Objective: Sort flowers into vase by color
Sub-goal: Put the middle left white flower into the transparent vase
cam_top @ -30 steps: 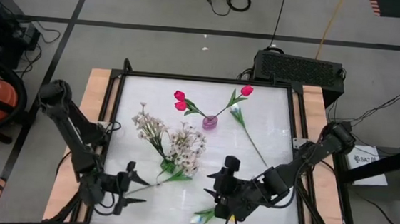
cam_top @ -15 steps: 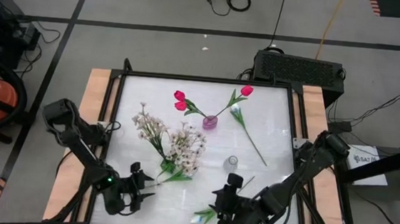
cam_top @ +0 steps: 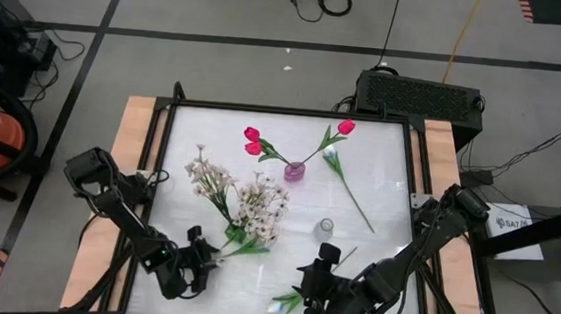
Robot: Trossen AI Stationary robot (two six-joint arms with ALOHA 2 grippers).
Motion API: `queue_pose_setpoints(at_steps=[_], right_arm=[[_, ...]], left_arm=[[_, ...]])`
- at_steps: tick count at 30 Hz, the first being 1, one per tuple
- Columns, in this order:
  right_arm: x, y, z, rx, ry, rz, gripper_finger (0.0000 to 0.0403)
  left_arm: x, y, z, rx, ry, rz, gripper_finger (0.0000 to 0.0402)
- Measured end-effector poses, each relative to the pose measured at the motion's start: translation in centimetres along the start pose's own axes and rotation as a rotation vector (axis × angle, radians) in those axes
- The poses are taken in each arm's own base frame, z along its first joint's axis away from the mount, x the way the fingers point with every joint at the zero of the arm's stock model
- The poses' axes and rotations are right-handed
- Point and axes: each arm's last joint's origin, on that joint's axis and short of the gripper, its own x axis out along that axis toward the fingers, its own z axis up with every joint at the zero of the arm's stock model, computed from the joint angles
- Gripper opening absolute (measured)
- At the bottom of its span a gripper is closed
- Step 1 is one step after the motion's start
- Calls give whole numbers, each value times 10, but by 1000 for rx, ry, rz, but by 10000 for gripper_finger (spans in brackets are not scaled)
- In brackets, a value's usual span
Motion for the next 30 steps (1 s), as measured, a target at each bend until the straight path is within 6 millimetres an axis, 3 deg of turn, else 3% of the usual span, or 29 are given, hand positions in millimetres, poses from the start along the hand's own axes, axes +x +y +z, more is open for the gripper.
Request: queue_pose_setpoints(at_steps=[8,10,18,30], right_arm=[[0,0,1,5,-5,3,194],[0,1,1,8,-7,5,194],[0,6,6,67,-45,52,194],[-5,11,1,49,-43,69,194]], left_arm=[[0,0,0,7,13,-5,32],[0,-1,0,25,16,-9,12],[-10,-12,16,97,9,-76,7],[-86,-37,86,195,-281,-364,4]])
